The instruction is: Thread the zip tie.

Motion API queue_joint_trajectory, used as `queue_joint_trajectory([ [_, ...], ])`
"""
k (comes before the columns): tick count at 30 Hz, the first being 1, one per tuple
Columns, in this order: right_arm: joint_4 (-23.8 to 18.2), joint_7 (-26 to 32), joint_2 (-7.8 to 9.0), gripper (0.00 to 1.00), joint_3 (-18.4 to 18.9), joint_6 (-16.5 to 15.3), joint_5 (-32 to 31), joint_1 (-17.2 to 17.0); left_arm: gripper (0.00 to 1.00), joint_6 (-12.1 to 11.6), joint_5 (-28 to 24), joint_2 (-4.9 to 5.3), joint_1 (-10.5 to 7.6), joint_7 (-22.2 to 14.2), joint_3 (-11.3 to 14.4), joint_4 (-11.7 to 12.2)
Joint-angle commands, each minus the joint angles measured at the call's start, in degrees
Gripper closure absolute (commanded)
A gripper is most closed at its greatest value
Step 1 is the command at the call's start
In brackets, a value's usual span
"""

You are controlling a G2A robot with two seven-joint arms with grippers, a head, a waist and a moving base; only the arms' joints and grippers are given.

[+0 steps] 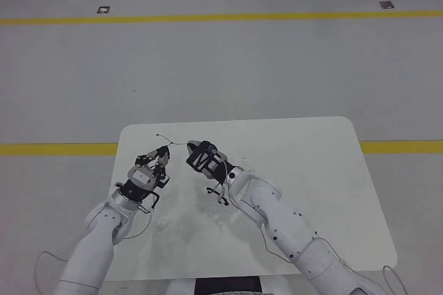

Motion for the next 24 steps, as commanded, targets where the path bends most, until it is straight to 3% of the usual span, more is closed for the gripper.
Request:
queue_joint_trajectory([
  [1, -0.1, 0.1, 0.09, 1.0, 0.3, -0.1, -0.2, -0.3, 1.0, 0.0, 0.0, 0.0, 0.0, 0.0, 0.0, 0.0],
  [24, -2.9, 2.0, 1.3, 1.0, 4.2, -0.2, -2.5, -3.8, 1.0, 0.0, 0.0, 0.0, 0.0, 0.0, 0.0, 0.0],
])
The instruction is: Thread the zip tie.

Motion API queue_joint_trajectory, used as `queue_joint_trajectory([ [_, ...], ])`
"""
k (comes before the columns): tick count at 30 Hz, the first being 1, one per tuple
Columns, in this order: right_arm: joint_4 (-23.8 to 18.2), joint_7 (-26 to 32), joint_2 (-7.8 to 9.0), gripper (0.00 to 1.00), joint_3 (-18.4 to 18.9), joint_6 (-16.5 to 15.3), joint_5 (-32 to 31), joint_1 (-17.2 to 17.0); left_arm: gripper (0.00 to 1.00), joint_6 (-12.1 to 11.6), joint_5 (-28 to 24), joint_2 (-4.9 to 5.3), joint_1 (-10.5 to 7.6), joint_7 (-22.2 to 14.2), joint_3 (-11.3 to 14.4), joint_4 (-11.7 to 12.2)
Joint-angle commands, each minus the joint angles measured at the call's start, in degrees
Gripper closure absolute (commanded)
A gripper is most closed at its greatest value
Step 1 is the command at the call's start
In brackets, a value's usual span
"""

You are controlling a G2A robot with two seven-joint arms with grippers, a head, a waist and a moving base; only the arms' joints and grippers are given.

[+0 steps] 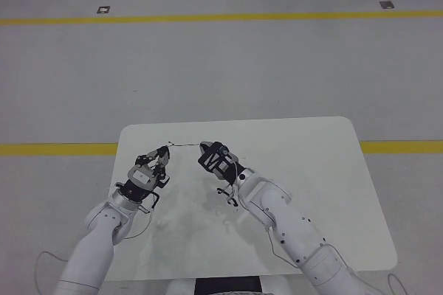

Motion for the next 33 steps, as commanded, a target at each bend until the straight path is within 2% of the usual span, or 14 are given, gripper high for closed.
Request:
queue_joint_trajectory([
  [1, -0.2, 0.2, 0.06, 1.0, 0.2, 0.0, -0.1, -0.2, 1.0, 0.0, 0.0, 0.0, 0.0, 0.0, 0.0, 0.0],
  [12, -1.5, 0.7, 0.35, 1.0, 1.1, 0.1, -0.2, -1.0, 1.0, 0.0, 0.0, 0.0, 0.0, 0.0, 0.0, 0.0],
  [13, -2.2, 0.8, 0.38, 0.92, 1.3, -0.1, 0.1, -1.2, 1.0, 0.0, 0.0, 0.0, 0.0, 0.0, 0.0, 0.0],
  [15, -3.1, 0.5, 0.46, 0.06, 1.5, -1.0, 1.0, -1.5, 1.0, 0.0, 0.0, 0.0, 0.0, 0.0, 0.0, 0.0],
  [16, -3.3, 0.3, 0.51, 0.0, 1.6, -1.6, 1.6, -1.7, 1.0, 0.0, 0.0, 0.0, 0.0, 0.0, 0.0, 0.0],
  [19, -4.0, 1.0, 0.72, 0.0, 2.1, -4.0, 3.5, -2.2, 1.0, 0.0, 0.0, 0.0, 0.0, 0.0, 0.0, 0.0],
  [20, -4.4, 1.4, 0.79, 0.16, 2.3, -4.6, 4.3, -2.5, 1.0, 0.0, 0.0, 0.0, 0.0, 0.0, 0.0, 0.0],
  [21, -4.7, 1.7, 0.85, 0.28, 2.3, -5.3, 4.9, -2.7, 1.0, 0.0, 0.0, 0.0, 0.0, 0.0, 0.0, 0.0],
  [23, -5.4, 2.5, 0.97, 0.31, 2.4, -6.4, 5.8, -3.0, 1.0, 0.0, 0.0, 0.0, 0.0, 0.0, 0.0, 0.0],
  [24, -5.8, 3.1, 1.03, 0.38, 2.3, -7.3, 6.6, -3.2, 1.0, 0.0, 0.0, 0.0, 0.0, 0.0, 0.0, 0.0],
  [26, -6.4, 3.6, 1.08, 0.38, 2.3, -7.8, 7.5, -3.5, 1.0, 0.0, 0.0, 0.0, 0.0, 0.0, 0.0, 0.0],
  [33, -8.1, 4.7, 1.03, 0.51, 0.7, -8.2, 10.4, -3.7, 1.0, 0.0, 0.0, 0.0, 0.0, 0.0, 0.0, 0.0],
])
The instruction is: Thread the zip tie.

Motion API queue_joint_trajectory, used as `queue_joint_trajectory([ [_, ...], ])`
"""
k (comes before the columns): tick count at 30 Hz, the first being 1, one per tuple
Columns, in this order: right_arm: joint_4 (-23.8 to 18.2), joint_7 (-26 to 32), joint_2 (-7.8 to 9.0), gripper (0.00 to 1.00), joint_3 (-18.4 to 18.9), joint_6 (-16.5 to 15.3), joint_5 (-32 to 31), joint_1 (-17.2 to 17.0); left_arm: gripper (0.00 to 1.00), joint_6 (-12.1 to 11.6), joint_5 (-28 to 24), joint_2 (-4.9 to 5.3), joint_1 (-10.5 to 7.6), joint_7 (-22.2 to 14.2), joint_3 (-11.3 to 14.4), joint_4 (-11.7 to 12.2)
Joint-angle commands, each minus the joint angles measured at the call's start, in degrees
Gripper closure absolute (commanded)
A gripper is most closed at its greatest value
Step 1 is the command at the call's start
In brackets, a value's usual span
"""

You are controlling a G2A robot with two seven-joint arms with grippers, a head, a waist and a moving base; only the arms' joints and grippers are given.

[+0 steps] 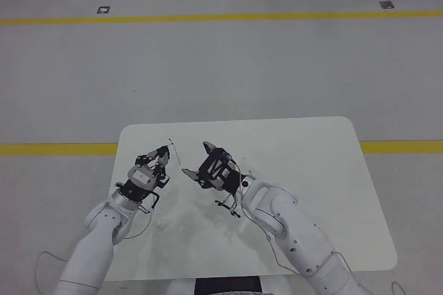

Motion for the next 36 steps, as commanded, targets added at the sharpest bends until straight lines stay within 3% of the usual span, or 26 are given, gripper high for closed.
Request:
queue_joint_trajectory([
  [1, -0.2, 0.2, -0.05, 0.52, -0.8, 0.0, 0.8, 0.2, 1.0, 0.0, 0.0, 0.0, 0.0, 0.0, 0.0, 0.0],
  [15, 4.7, 0.0, -1.04, 0.6, -5.1, 3.0, 1.1, 4.2, 1.0, 0.0, 0.0, 0.0, 0.0, 0.0, 0.0, 0.0],
  [26, 5.5, -0.7, -1.28, 0.84, -5.7, 4.5, 0.6, 4.9, 1.0, 0.0, 0.0, 0.0, 0.0, 0.0, 0.0, 0.0],
  [36, 4.5, -1.6, -1.06, 0.78, -5.1, 5.4, -0.5, 4.3, 1.0, 0.0, 0.0, 0.0, 0.0, 0.0, 0.0, 0.0],
])
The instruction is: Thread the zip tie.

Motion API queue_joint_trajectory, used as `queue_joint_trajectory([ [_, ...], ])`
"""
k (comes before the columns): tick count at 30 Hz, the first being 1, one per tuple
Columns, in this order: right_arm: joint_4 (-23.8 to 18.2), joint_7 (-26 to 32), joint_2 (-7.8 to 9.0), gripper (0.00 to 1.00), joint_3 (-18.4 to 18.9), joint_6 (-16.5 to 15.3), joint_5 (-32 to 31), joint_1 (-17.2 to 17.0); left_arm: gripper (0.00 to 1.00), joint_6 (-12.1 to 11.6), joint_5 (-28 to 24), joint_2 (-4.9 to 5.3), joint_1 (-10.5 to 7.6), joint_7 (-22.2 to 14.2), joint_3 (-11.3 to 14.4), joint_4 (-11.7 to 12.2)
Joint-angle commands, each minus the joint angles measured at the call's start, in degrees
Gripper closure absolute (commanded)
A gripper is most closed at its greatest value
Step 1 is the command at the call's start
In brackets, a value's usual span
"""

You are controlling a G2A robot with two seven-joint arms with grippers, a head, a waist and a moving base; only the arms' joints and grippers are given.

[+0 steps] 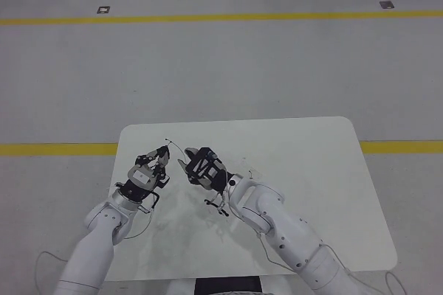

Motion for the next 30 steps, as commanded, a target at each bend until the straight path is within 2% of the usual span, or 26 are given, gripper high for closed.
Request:
queue_joint_trajectory([
  [1, -0.2, -0.3, 0.02, 0.78, 0.1, 0.4, -0.3, -0.1, 1.0, 0.0, 0.0, 0.0, 0.0, 0.0, 0.0, 0.0],
  [14, -0.7, -0.7, 0.04, 0.81, 0.6, 2.5, -0.8, -0.7, 1.0, 0.0, 0.0, 0.0, 0.0, 0.0, 0.0, 0.0],
  [20, -0.9, 0.3, 0.12, 0.78, 1.2, 3.6, -1.3, -0.9, 1.0, 0.0, 0.0, 0.0, 0.0, 0.0, 0.0, 0.0],
  [30, -0.9, 0.6, 0.02, 0.85, 1.2, 3.8, -1.0, -0.6, 1.0, 0.0, 0.0, 0.0, 0.0, 0.0, 0.0, 0.0],
])
